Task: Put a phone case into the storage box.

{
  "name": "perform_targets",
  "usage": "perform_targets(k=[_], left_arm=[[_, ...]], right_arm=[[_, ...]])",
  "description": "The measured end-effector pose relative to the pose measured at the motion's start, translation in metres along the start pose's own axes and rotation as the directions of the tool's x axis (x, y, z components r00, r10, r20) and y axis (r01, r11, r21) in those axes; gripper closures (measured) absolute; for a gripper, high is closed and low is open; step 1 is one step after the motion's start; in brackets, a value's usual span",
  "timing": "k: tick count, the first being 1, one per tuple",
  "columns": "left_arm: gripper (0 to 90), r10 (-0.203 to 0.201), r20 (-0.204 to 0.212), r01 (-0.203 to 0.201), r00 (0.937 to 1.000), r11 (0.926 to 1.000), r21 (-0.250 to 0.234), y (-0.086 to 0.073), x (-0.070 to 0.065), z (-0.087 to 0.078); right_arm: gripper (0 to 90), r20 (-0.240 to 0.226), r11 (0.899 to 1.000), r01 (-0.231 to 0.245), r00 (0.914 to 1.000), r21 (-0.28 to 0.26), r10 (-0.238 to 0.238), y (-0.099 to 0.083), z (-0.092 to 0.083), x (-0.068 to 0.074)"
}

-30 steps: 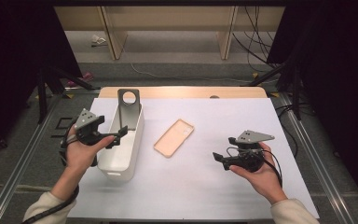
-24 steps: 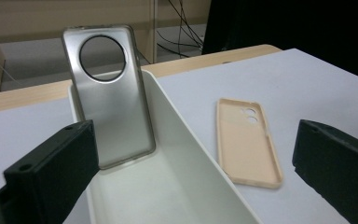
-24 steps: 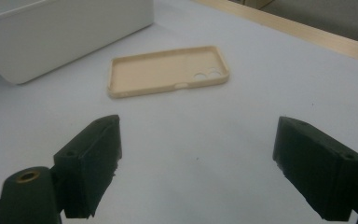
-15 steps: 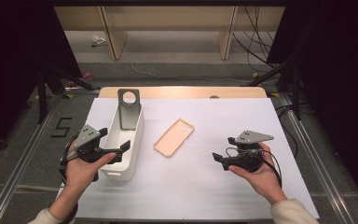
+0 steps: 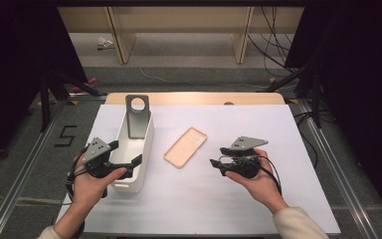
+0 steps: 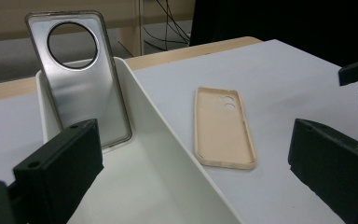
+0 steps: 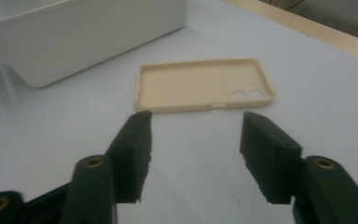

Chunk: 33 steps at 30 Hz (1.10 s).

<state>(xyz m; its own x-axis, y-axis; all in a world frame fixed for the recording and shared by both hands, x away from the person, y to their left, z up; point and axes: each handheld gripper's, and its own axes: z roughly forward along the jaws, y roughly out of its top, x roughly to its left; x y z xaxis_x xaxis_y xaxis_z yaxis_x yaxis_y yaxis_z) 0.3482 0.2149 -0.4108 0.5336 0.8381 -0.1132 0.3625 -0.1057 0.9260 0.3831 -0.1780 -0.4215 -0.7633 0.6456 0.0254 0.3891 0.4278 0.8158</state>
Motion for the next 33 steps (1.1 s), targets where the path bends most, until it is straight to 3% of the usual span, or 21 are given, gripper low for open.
perform_targets(k=[4, 9, 17, 24, 33], left_arm=[[2.7, -0.001, 0.000, 0.001, 1.0000, 1.0000, -0.003, 0.000, -0.001, -0.001], [3.0, -0.003, 0.001, 0.003, 1.0000, 1.0000, -0.001, -0.001, 0.000, -0.001], [3.2, -0.007, -0.001, 0.007, 1.0000, 1.0000, -0.002, 0.000, 0.000, -0.001], [3.3, -0.010, -0.003, 0.010, 0.9999, 1.0000, 0.001, -0.001, 0.001, -0.001], [3.3, -0.007, -0.008, 0.007, 0.9999, 1.0000, 0.006, -0.001, 0.001, 0.000]], right_arm=[[76.0, -0.031, 0.999, 0.008, 0.9995, 0.047, -0.007, 0.011, 0.020, 0.005], [90.0, -0.047, 0.994, 0.017, 0.9988, 0.111, -0.012, 0.026, 0.052, 0.014], [90.0, -0.054, 0.979, 0.027, 0.9984, 0.204, -0.017, 0.038, 0.106, 0.030], [90.0, -0.050, 0.968, 0.015, 0.9987, 0.251, -0.002, 0.034, 0.127, 0.030], [90.0, -0.035, 0.961, 0.011, 0.9994, 0.278, -0.001, 0.029, 0.135, 0.025]])
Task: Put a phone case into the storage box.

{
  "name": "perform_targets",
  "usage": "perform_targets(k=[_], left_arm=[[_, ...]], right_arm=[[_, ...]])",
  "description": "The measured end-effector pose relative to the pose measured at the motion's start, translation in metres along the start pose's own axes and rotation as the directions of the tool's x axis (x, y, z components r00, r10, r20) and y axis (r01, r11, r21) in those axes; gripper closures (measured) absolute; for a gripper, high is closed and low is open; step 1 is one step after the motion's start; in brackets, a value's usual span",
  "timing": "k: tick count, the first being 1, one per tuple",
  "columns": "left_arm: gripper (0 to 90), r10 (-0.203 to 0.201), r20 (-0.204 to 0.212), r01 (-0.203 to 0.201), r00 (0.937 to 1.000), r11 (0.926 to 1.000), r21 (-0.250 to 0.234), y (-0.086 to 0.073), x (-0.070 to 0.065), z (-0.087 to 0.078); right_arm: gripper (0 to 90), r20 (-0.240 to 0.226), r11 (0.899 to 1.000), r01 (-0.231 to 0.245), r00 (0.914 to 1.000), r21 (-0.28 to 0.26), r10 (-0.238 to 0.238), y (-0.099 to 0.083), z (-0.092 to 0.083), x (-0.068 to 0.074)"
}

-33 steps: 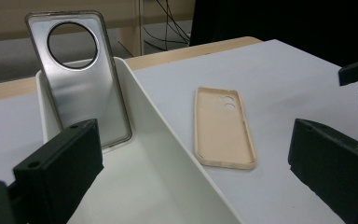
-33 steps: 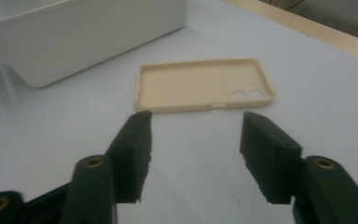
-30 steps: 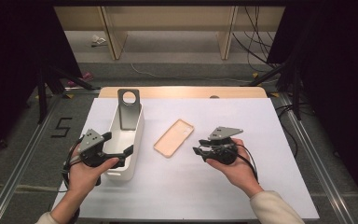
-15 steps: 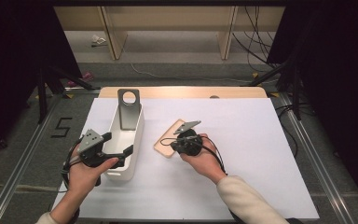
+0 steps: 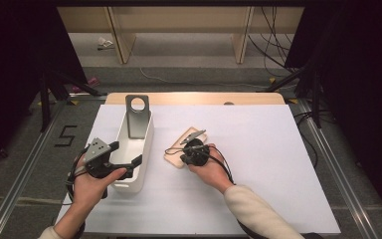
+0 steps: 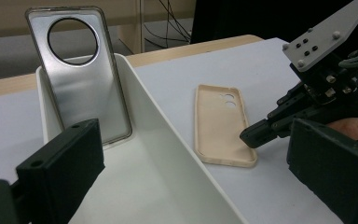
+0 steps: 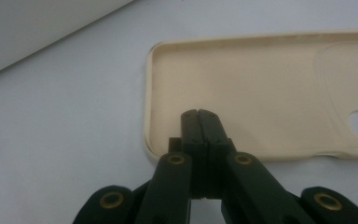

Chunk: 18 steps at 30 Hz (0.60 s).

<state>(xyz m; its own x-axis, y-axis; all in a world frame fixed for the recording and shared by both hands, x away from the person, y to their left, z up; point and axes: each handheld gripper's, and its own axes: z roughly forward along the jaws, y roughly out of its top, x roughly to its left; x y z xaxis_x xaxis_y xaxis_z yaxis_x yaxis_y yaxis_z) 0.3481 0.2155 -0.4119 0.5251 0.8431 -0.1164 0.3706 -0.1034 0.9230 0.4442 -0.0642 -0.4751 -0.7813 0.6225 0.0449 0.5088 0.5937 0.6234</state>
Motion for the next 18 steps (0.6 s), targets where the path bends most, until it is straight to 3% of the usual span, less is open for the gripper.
perform_targets(k=[9, 18], left_arm=[[4.0, 0.000, -0.003, 0.000, 1.0000, 1.0000, 0.002, -0.0001, 0.0007, -0.0002], [4.2, 0.000, -0.001, 0.000, 1.0000, 1.0000, 0.003, -0.0002, 0.0003, -0.0002]], right_arm=[[90.0, 0.001, 1.000, 0.013, 0.9999, 0.020, -0.013, 0.0018, 0.0006, 0.0003], [90.0, -0.003, 0.995, 0.043, 0.9991, 0.093, -0.043, 0.0011, -0.0072, -0.0024]])
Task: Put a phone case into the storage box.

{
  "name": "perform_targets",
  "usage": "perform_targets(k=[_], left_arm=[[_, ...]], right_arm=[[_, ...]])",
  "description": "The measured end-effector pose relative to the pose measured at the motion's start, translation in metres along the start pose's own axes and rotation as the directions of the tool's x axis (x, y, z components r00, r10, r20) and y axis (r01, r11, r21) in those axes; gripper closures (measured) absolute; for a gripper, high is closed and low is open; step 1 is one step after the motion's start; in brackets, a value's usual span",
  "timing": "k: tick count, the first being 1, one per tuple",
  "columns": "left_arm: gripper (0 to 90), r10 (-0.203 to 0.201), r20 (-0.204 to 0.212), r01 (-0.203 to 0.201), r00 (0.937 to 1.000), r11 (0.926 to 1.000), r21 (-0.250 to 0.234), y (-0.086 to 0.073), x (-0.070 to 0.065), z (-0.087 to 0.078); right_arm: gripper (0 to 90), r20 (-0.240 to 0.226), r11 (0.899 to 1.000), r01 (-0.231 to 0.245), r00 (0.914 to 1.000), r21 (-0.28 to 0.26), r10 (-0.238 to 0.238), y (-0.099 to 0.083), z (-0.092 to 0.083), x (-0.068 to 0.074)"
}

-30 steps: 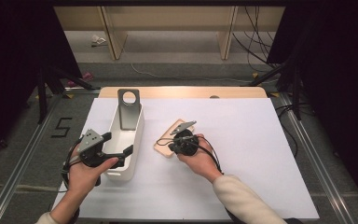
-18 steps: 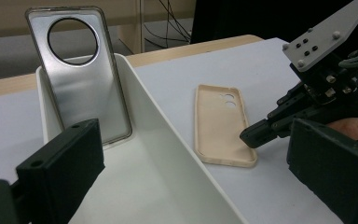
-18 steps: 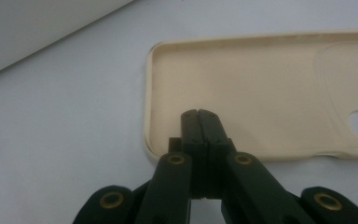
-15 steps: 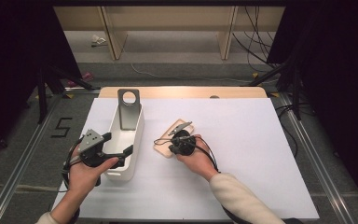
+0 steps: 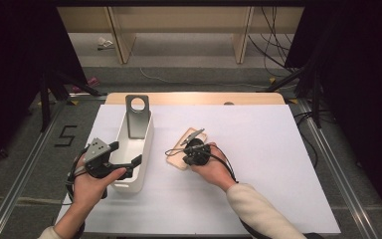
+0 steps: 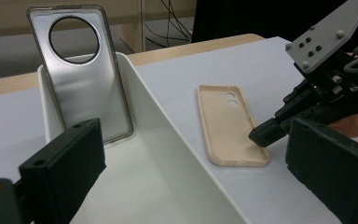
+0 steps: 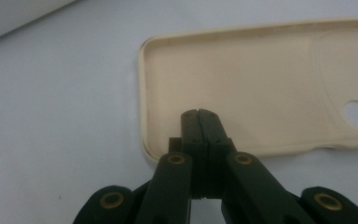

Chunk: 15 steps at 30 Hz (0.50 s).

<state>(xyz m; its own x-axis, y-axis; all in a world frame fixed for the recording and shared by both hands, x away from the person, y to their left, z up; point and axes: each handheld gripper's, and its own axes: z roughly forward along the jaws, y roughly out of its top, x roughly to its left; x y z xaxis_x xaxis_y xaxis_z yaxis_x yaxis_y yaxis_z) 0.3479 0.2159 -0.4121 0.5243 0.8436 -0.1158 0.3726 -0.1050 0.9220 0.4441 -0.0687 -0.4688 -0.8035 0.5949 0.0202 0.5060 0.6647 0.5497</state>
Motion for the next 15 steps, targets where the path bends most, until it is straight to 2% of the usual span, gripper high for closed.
perform_targets(k=[8, 15], left_arm=[[4.4, 0.003, 0.002, -0.003, 1.0000, 1.0000, -0.001, 0.000, -0.001, 0.000], [4.5, 0.006, 0.004, -0.006, 1.0000, 1.0000, 0.000, 0.000, -0.001, 0.000]], right_arm=[[90.0, 0.003, 0.998, 0.022, 0.9998, 0.053, -0.022, -0.007, -0.009, -0.007], [90.0, 0.013, 0.997, 0.013, 0.9998, 0.080, -0.014, -0.012, -0.015, -0.016]])
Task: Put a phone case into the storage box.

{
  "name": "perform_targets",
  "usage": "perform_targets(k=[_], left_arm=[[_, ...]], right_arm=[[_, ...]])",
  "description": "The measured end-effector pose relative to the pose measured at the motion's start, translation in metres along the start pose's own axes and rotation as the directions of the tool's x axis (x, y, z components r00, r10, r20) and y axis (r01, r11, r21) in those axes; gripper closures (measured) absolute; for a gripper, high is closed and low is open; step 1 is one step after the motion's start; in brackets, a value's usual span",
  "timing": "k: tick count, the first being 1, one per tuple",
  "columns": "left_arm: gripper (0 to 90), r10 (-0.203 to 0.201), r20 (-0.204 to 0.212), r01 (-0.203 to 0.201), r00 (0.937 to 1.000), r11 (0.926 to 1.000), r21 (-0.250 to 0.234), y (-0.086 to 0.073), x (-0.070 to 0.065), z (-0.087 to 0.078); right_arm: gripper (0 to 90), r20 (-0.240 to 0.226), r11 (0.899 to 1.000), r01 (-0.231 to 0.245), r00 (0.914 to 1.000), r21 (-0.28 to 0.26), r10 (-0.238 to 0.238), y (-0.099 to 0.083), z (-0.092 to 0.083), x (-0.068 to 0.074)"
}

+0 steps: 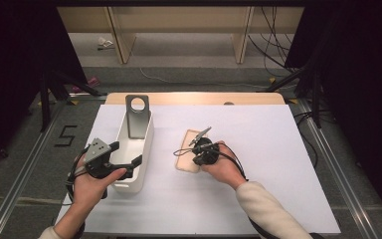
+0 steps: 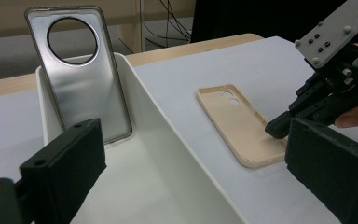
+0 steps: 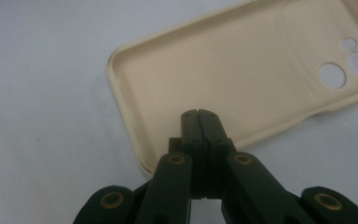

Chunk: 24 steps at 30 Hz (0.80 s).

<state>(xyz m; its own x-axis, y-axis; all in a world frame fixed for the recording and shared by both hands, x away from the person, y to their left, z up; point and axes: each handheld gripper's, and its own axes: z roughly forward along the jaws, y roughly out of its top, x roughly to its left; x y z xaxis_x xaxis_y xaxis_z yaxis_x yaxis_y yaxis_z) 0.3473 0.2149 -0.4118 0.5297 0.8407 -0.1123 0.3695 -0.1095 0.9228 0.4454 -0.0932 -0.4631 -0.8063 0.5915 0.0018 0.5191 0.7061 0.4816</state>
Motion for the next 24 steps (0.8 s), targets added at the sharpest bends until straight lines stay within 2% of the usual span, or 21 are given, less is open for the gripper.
perform_targets(k=[17, 24], left_arm=[[4.6, 0.006, 0.004, -0.006, 1.0000, 1.0000, 0.001, 0.0000, -0.0016, 0.0004], [4.6, 0.007, 0.004, -0.007, 1.0000, 1.0000, 0.002, -0.0001, -0.0017, 0.0005]], right_arm=[[90.0, 0.001, 1.000, -0.013, 0.9999, 0.017, 0.013, -0.0079, -0.0059, -0.0097], [90.0, 0.008, 1.000, -0.010, 0.9999, 0.020, 0.009, -0.0081, -0.0056, -0.0091]])
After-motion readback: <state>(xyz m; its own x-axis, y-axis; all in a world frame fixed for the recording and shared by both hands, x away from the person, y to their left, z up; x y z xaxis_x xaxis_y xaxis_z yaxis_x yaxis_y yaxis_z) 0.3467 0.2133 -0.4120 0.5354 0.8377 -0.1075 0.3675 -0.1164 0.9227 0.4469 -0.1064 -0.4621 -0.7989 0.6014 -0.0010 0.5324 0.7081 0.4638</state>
